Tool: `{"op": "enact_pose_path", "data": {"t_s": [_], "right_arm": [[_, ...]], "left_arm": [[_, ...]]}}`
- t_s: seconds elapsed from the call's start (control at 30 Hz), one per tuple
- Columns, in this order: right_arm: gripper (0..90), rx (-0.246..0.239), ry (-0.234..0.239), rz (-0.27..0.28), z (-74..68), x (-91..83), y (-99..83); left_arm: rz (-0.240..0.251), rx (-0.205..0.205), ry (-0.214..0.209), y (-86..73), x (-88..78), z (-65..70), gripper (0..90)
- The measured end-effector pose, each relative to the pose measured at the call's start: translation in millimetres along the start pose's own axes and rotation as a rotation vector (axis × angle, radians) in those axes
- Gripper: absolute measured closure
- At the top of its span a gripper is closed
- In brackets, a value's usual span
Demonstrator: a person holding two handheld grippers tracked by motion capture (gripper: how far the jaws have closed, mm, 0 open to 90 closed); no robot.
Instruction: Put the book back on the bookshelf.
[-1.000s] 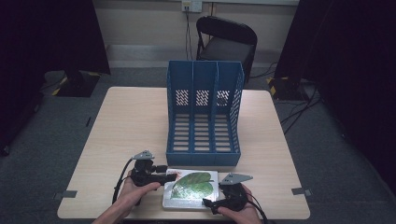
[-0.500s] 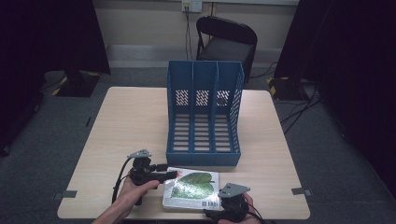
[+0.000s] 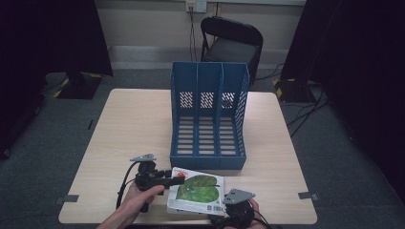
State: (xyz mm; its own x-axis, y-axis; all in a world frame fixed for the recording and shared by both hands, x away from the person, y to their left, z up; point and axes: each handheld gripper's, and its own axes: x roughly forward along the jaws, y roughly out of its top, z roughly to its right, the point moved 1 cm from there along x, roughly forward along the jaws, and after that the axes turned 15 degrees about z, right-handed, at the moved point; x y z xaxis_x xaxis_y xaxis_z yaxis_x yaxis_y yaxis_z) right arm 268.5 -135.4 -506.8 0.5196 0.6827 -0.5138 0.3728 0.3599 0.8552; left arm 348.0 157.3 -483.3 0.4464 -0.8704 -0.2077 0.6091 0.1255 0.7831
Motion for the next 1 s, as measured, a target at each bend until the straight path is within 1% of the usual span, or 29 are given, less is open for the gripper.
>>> {"op": "enact_pose_path", "data": {"t_s": [0.03,0.07,0.1,0.13,0.23,0.3,0.37,0.43,0.47,0.53,0.57,0.63,0.7,0.77,0.8,0.87,0.93,1.0], "right_arm": [[9.4,0.000,0.000,0.000,0.0,0.0,0.0],[9.4,0.010,-0.002,0.001,0.1,0.1,0.3],[9.5,0.023,-0.004,0.010,1.0,0.5,0.3],[9.5,0.023,-0.004,0.010,1.0,0.5,0.3],[9.6,0.043,0.000,0.015,2.4,1.1,1.2],[9.9,0.045,0.000,0.014,2.5,1.3,1.5],[10.9,0.046,0.007,0.020,3.1,2.7,2.4],[11.3,0.040,0.028,0.029,0.9,8.2,4.8],[11.2,0.034,0.031,0.032,-0.4,10.0,5.7],[11.1,0.032,0.032,0.035,-1.1,11.4,6.0],[10.9,0.029,0.038,0.034,-1.5,12.7,6.7],[10.8,0.037,0.060,0.029,0.7,13.4,8.0],[10.9,0.033,0.063,0.024,0.6,13.1,8.1],[11.5,0.029,0.068,0.021,1.0,12.0,7.9],[12.6,0.031,0.081,0.018,1.2,10.8,8.0],[16.4,0.058,0.099,0.018,4.0,7.3,7.8],[17.0,0.081,0.117,0.024,6.8,3.8,8.3],[17.0,0.082,0.109,0.035,8.5,1.6,9.8]], "left_arm": [[0.000,0.000,0.000,0.0,0.0,0.0,35.7],[-0.012,0.003,-0.019,-1.7,2.6,2.9,35.7],[-0.018,0.010,-0.022,-2.6,3.8,5.2,37.2],[-0.019,0.015,-0.025,-3.0,4.1,6.5,37.2],[-0.025,0.012,-0.036,-2.9,4.0,6.6,43.0],[-0.048,0.001,-0.038,-3.5,4.8,4.8,43.7],[-0.078,-0.013,-0.054,-5.5,7.7,5.2,47.2],[-0.100,-0.008,-0.065,-6.3,10.2,6.8,48.1],[-0.110,-0.022,-0.063,-6.3,10.2,6.0,48.3],[-0.118,-0.027,-0.063,-6.1,9.3,4.1,50.0],[-0.126,-0.024,-0.056,-6.1,8.6,2.5,53.5],[-0.146,-0.019,-0.045,-6.9,8.3,-0.1,57.1],[-0.155,-0.019,-0.030,-8.1,8.5,-1.0,58.4],[-0.158,-0.017,-0.025,-8.2,8.1,-1.0,60.8],[-0.158,-0.018,-0.026,-8.3,7.9,-1.0,61.2],[-0.154,-0.018,-0.022,-8.4,7.7,-1.1,61.4],[-0.147,-0.007,-0.025,-7.5,7.1,-0.9,62.9],[-0.148,0.006,-0.018,-7.4,6.9,0.3,63.3]]}}
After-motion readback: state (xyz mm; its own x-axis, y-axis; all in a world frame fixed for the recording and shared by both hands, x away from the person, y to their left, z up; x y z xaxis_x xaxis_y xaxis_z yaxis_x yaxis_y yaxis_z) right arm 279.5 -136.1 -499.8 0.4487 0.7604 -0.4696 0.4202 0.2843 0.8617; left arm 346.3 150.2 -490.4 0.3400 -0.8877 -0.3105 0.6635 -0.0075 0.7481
